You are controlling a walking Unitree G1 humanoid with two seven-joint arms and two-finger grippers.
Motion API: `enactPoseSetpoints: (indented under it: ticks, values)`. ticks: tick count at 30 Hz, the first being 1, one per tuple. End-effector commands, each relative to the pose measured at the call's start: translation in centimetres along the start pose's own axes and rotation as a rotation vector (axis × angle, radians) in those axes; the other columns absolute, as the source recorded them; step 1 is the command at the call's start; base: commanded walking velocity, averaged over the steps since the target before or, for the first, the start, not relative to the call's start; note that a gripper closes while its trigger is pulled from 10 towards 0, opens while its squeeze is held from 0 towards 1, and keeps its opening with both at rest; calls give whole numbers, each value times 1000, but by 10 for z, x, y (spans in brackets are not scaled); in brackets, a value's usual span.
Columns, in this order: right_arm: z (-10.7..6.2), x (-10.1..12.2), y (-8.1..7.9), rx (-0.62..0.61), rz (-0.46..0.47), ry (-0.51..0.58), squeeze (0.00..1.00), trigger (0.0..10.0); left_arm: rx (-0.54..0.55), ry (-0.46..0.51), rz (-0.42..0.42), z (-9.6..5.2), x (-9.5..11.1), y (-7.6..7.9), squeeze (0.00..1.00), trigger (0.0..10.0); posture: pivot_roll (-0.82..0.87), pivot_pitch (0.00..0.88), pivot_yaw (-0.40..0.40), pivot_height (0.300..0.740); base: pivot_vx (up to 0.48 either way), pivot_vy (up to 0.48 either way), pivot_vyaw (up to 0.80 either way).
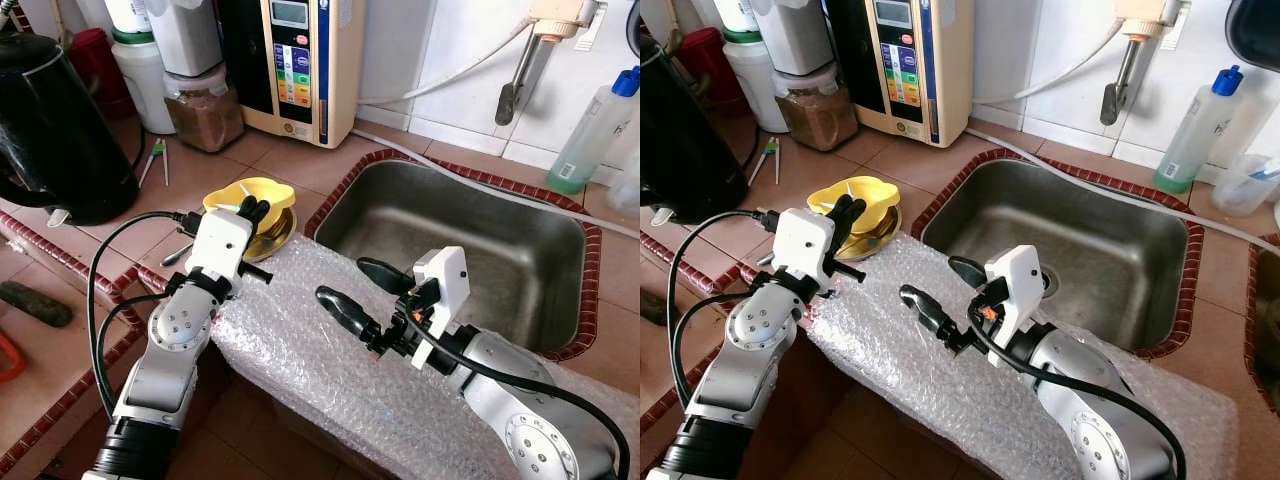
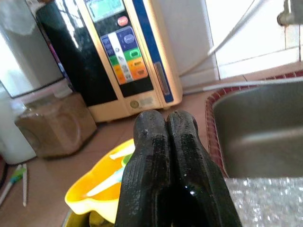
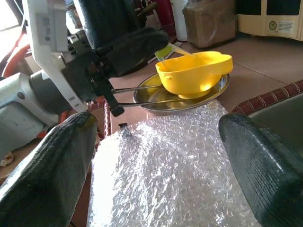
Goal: Kitchen organization
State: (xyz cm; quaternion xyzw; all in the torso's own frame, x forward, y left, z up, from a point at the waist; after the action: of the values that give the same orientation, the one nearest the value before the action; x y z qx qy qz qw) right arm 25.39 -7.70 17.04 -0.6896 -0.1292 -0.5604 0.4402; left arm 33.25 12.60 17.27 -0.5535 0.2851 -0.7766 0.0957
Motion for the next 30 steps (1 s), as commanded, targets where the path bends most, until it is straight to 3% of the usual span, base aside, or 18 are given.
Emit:
enactPoseSetpoints:
  ticks: [1, 5, 10, 15, 20, 27, 30]
  values:
    - [1, -2, -2, 11, 5, -4, 0, 10000, 41, 60, 25, 4, 16, -10, 0, 0, -89, 49, 33, 740, 0, 0, 0]
    - [1, -3, -1, 6, 16, 0, 0, 10000, 48, 133, 48, 6, 35, -10, 0, 0, -86, 50, 32, 740, 0, 0, 0]
    - [1, -2, -1, 7, 21, 1, 0, 10000, 52, 178, 45, 3, 42, -7, 0, 0, -88, 52, 30, 740, 0, 0, 0]
    - [1, -2, 0, 7, 23, 0, 0, 10000, 71, 159, 17, 3, 41, -11, 0, 0, -86, 50, 28, 740, 0, 0, 0]
    - [2, -2, 0, 7, 27, 1, 0, 10000, 99, 211, 28, 8, 53, -20, 0, 0, -86, 48, 23, 740, 0, 0, 0]
    - [3, 6, 7, -33, -39, 27, 0, 10000, 43, 320, -117, 24, 83, -23, 0, 0, -91, 47, 20, 740, 0, 0, 0]
    - [3, 11, 12, -60, -52, 48, 0, 10000, 27, 334, -122, 29, 87, -24, 0, 0, -92, 46, 21, 740, 0, 0, 0]
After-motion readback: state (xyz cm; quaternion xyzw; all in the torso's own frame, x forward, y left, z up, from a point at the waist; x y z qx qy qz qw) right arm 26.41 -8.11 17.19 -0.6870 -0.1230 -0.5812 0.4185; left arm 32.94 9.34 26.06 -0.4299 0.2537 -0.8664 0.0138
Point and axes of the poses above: a point about 5 cm out from each wrist's last joint towards the gripper, its own z axis pointing out of the wrist towards the gripper, its own x axis along the axis of the wrist's last joint, y = z × x, the point moved 3 cm from there along z, pointing out of the wrist towards the gripper, and after that the axes turned 15 degrees about z, right-handed, at the moved point
